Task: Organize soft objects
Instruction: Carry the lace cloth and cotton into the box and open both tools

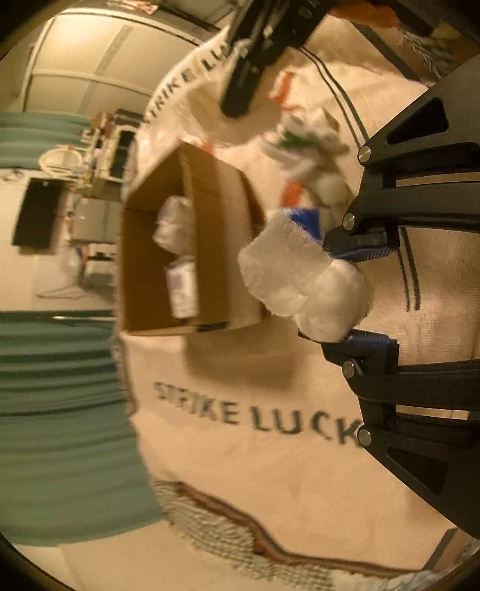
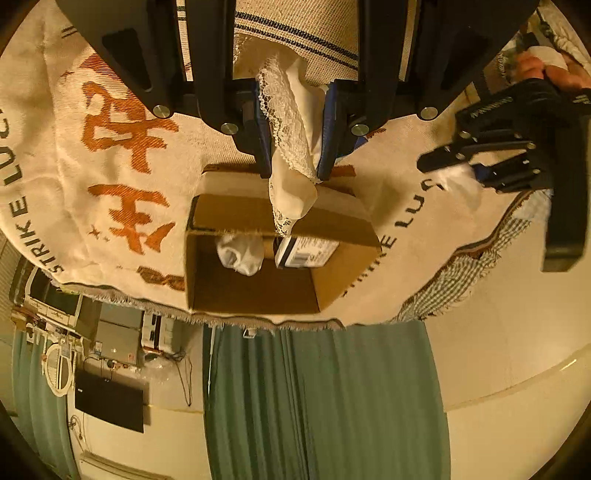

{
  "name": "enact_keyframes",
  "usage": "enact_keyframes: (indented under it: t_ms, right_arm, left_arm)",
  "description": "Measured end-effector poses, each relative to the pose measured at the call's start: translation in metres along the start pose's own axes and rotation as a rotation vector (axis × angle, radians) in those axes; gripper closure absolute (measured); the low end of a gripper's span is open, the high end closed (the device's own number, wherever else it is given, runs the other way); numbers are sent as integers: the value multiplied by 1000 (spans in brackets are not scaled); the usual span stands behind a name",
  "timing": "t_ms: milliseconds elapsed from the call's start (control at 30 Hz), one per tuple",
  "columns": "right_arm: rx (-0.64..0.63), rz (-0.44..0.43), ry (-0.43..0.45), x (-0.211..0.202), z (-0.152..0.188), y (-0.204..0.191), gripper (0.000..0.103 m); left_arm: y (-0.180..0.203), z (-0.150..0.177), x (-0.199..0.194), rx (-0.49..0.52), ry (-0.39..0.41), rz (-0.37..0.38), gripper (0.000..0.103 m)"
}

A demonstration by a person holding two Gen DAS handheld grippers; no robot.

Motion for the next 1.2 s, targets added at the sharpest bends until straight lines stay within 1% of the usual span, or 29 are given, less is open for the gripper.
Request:
enact_keyframes:
  t_ms: [167,233,300,367,500,533,667,733,833,933,1033,1133,1200]
  right_arm:
    - [-16,10,60,-25,-28,-2,80]
    - [-25,11,92,-35,-48,-2,80]
    - [-25,8,121,-42,-68,1,80]
    - [-25,6,146,-46,-86,5,80]
    - [-15,3,180,-42,-123,15,80]
    - [-11,-2,184,-37,-133,18,80]
    - [8,-23,182,-14,-155,30,80]
    - [32,-37,167,6,-164,38,80]
    - [57,-35,145,39,-172,52,80]
    - [94,-49,102,76,-173,67,79]
    - [102,-38,66,108,-169,81,79]
    - [116,-32,41,133,-160,93,79]
    - [123,-35,32,141,-157,98,79]
  left_arm:
    - [4,-40,-20,25,83,13,73]
    - [10,-58,-27,34,110,21,73]
    - [15,-73,-32,52,139,10,73]
    - [19,-90,-35,69,169,6,73]
    - [23,-123,-30,69,201,18,73]
    - [23,-131,-26,68,205,17,73]
    - [23,-157,-1,66,205,14,73]
    - [23,-165,17,65,192,16,73]
    - [20,-173,44,65,166,11,73]
    - [20,-178,77,52,131,15,73]
    - [21,-180,106,51,107,25,73]
    - [24,-181,128,64,98,23,72]
    - [28,-177,136,79,83,18,70]
Point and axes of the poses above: each gripper's, at about its wrist camera, not at the fingertips, and x roughly the way its jaws point, y to its right, z to its underside, the point moved 9 cm from there along x, roughly the way its jaws point, and after that the axes turned 3 degrees about z, right-handed, at the moved point
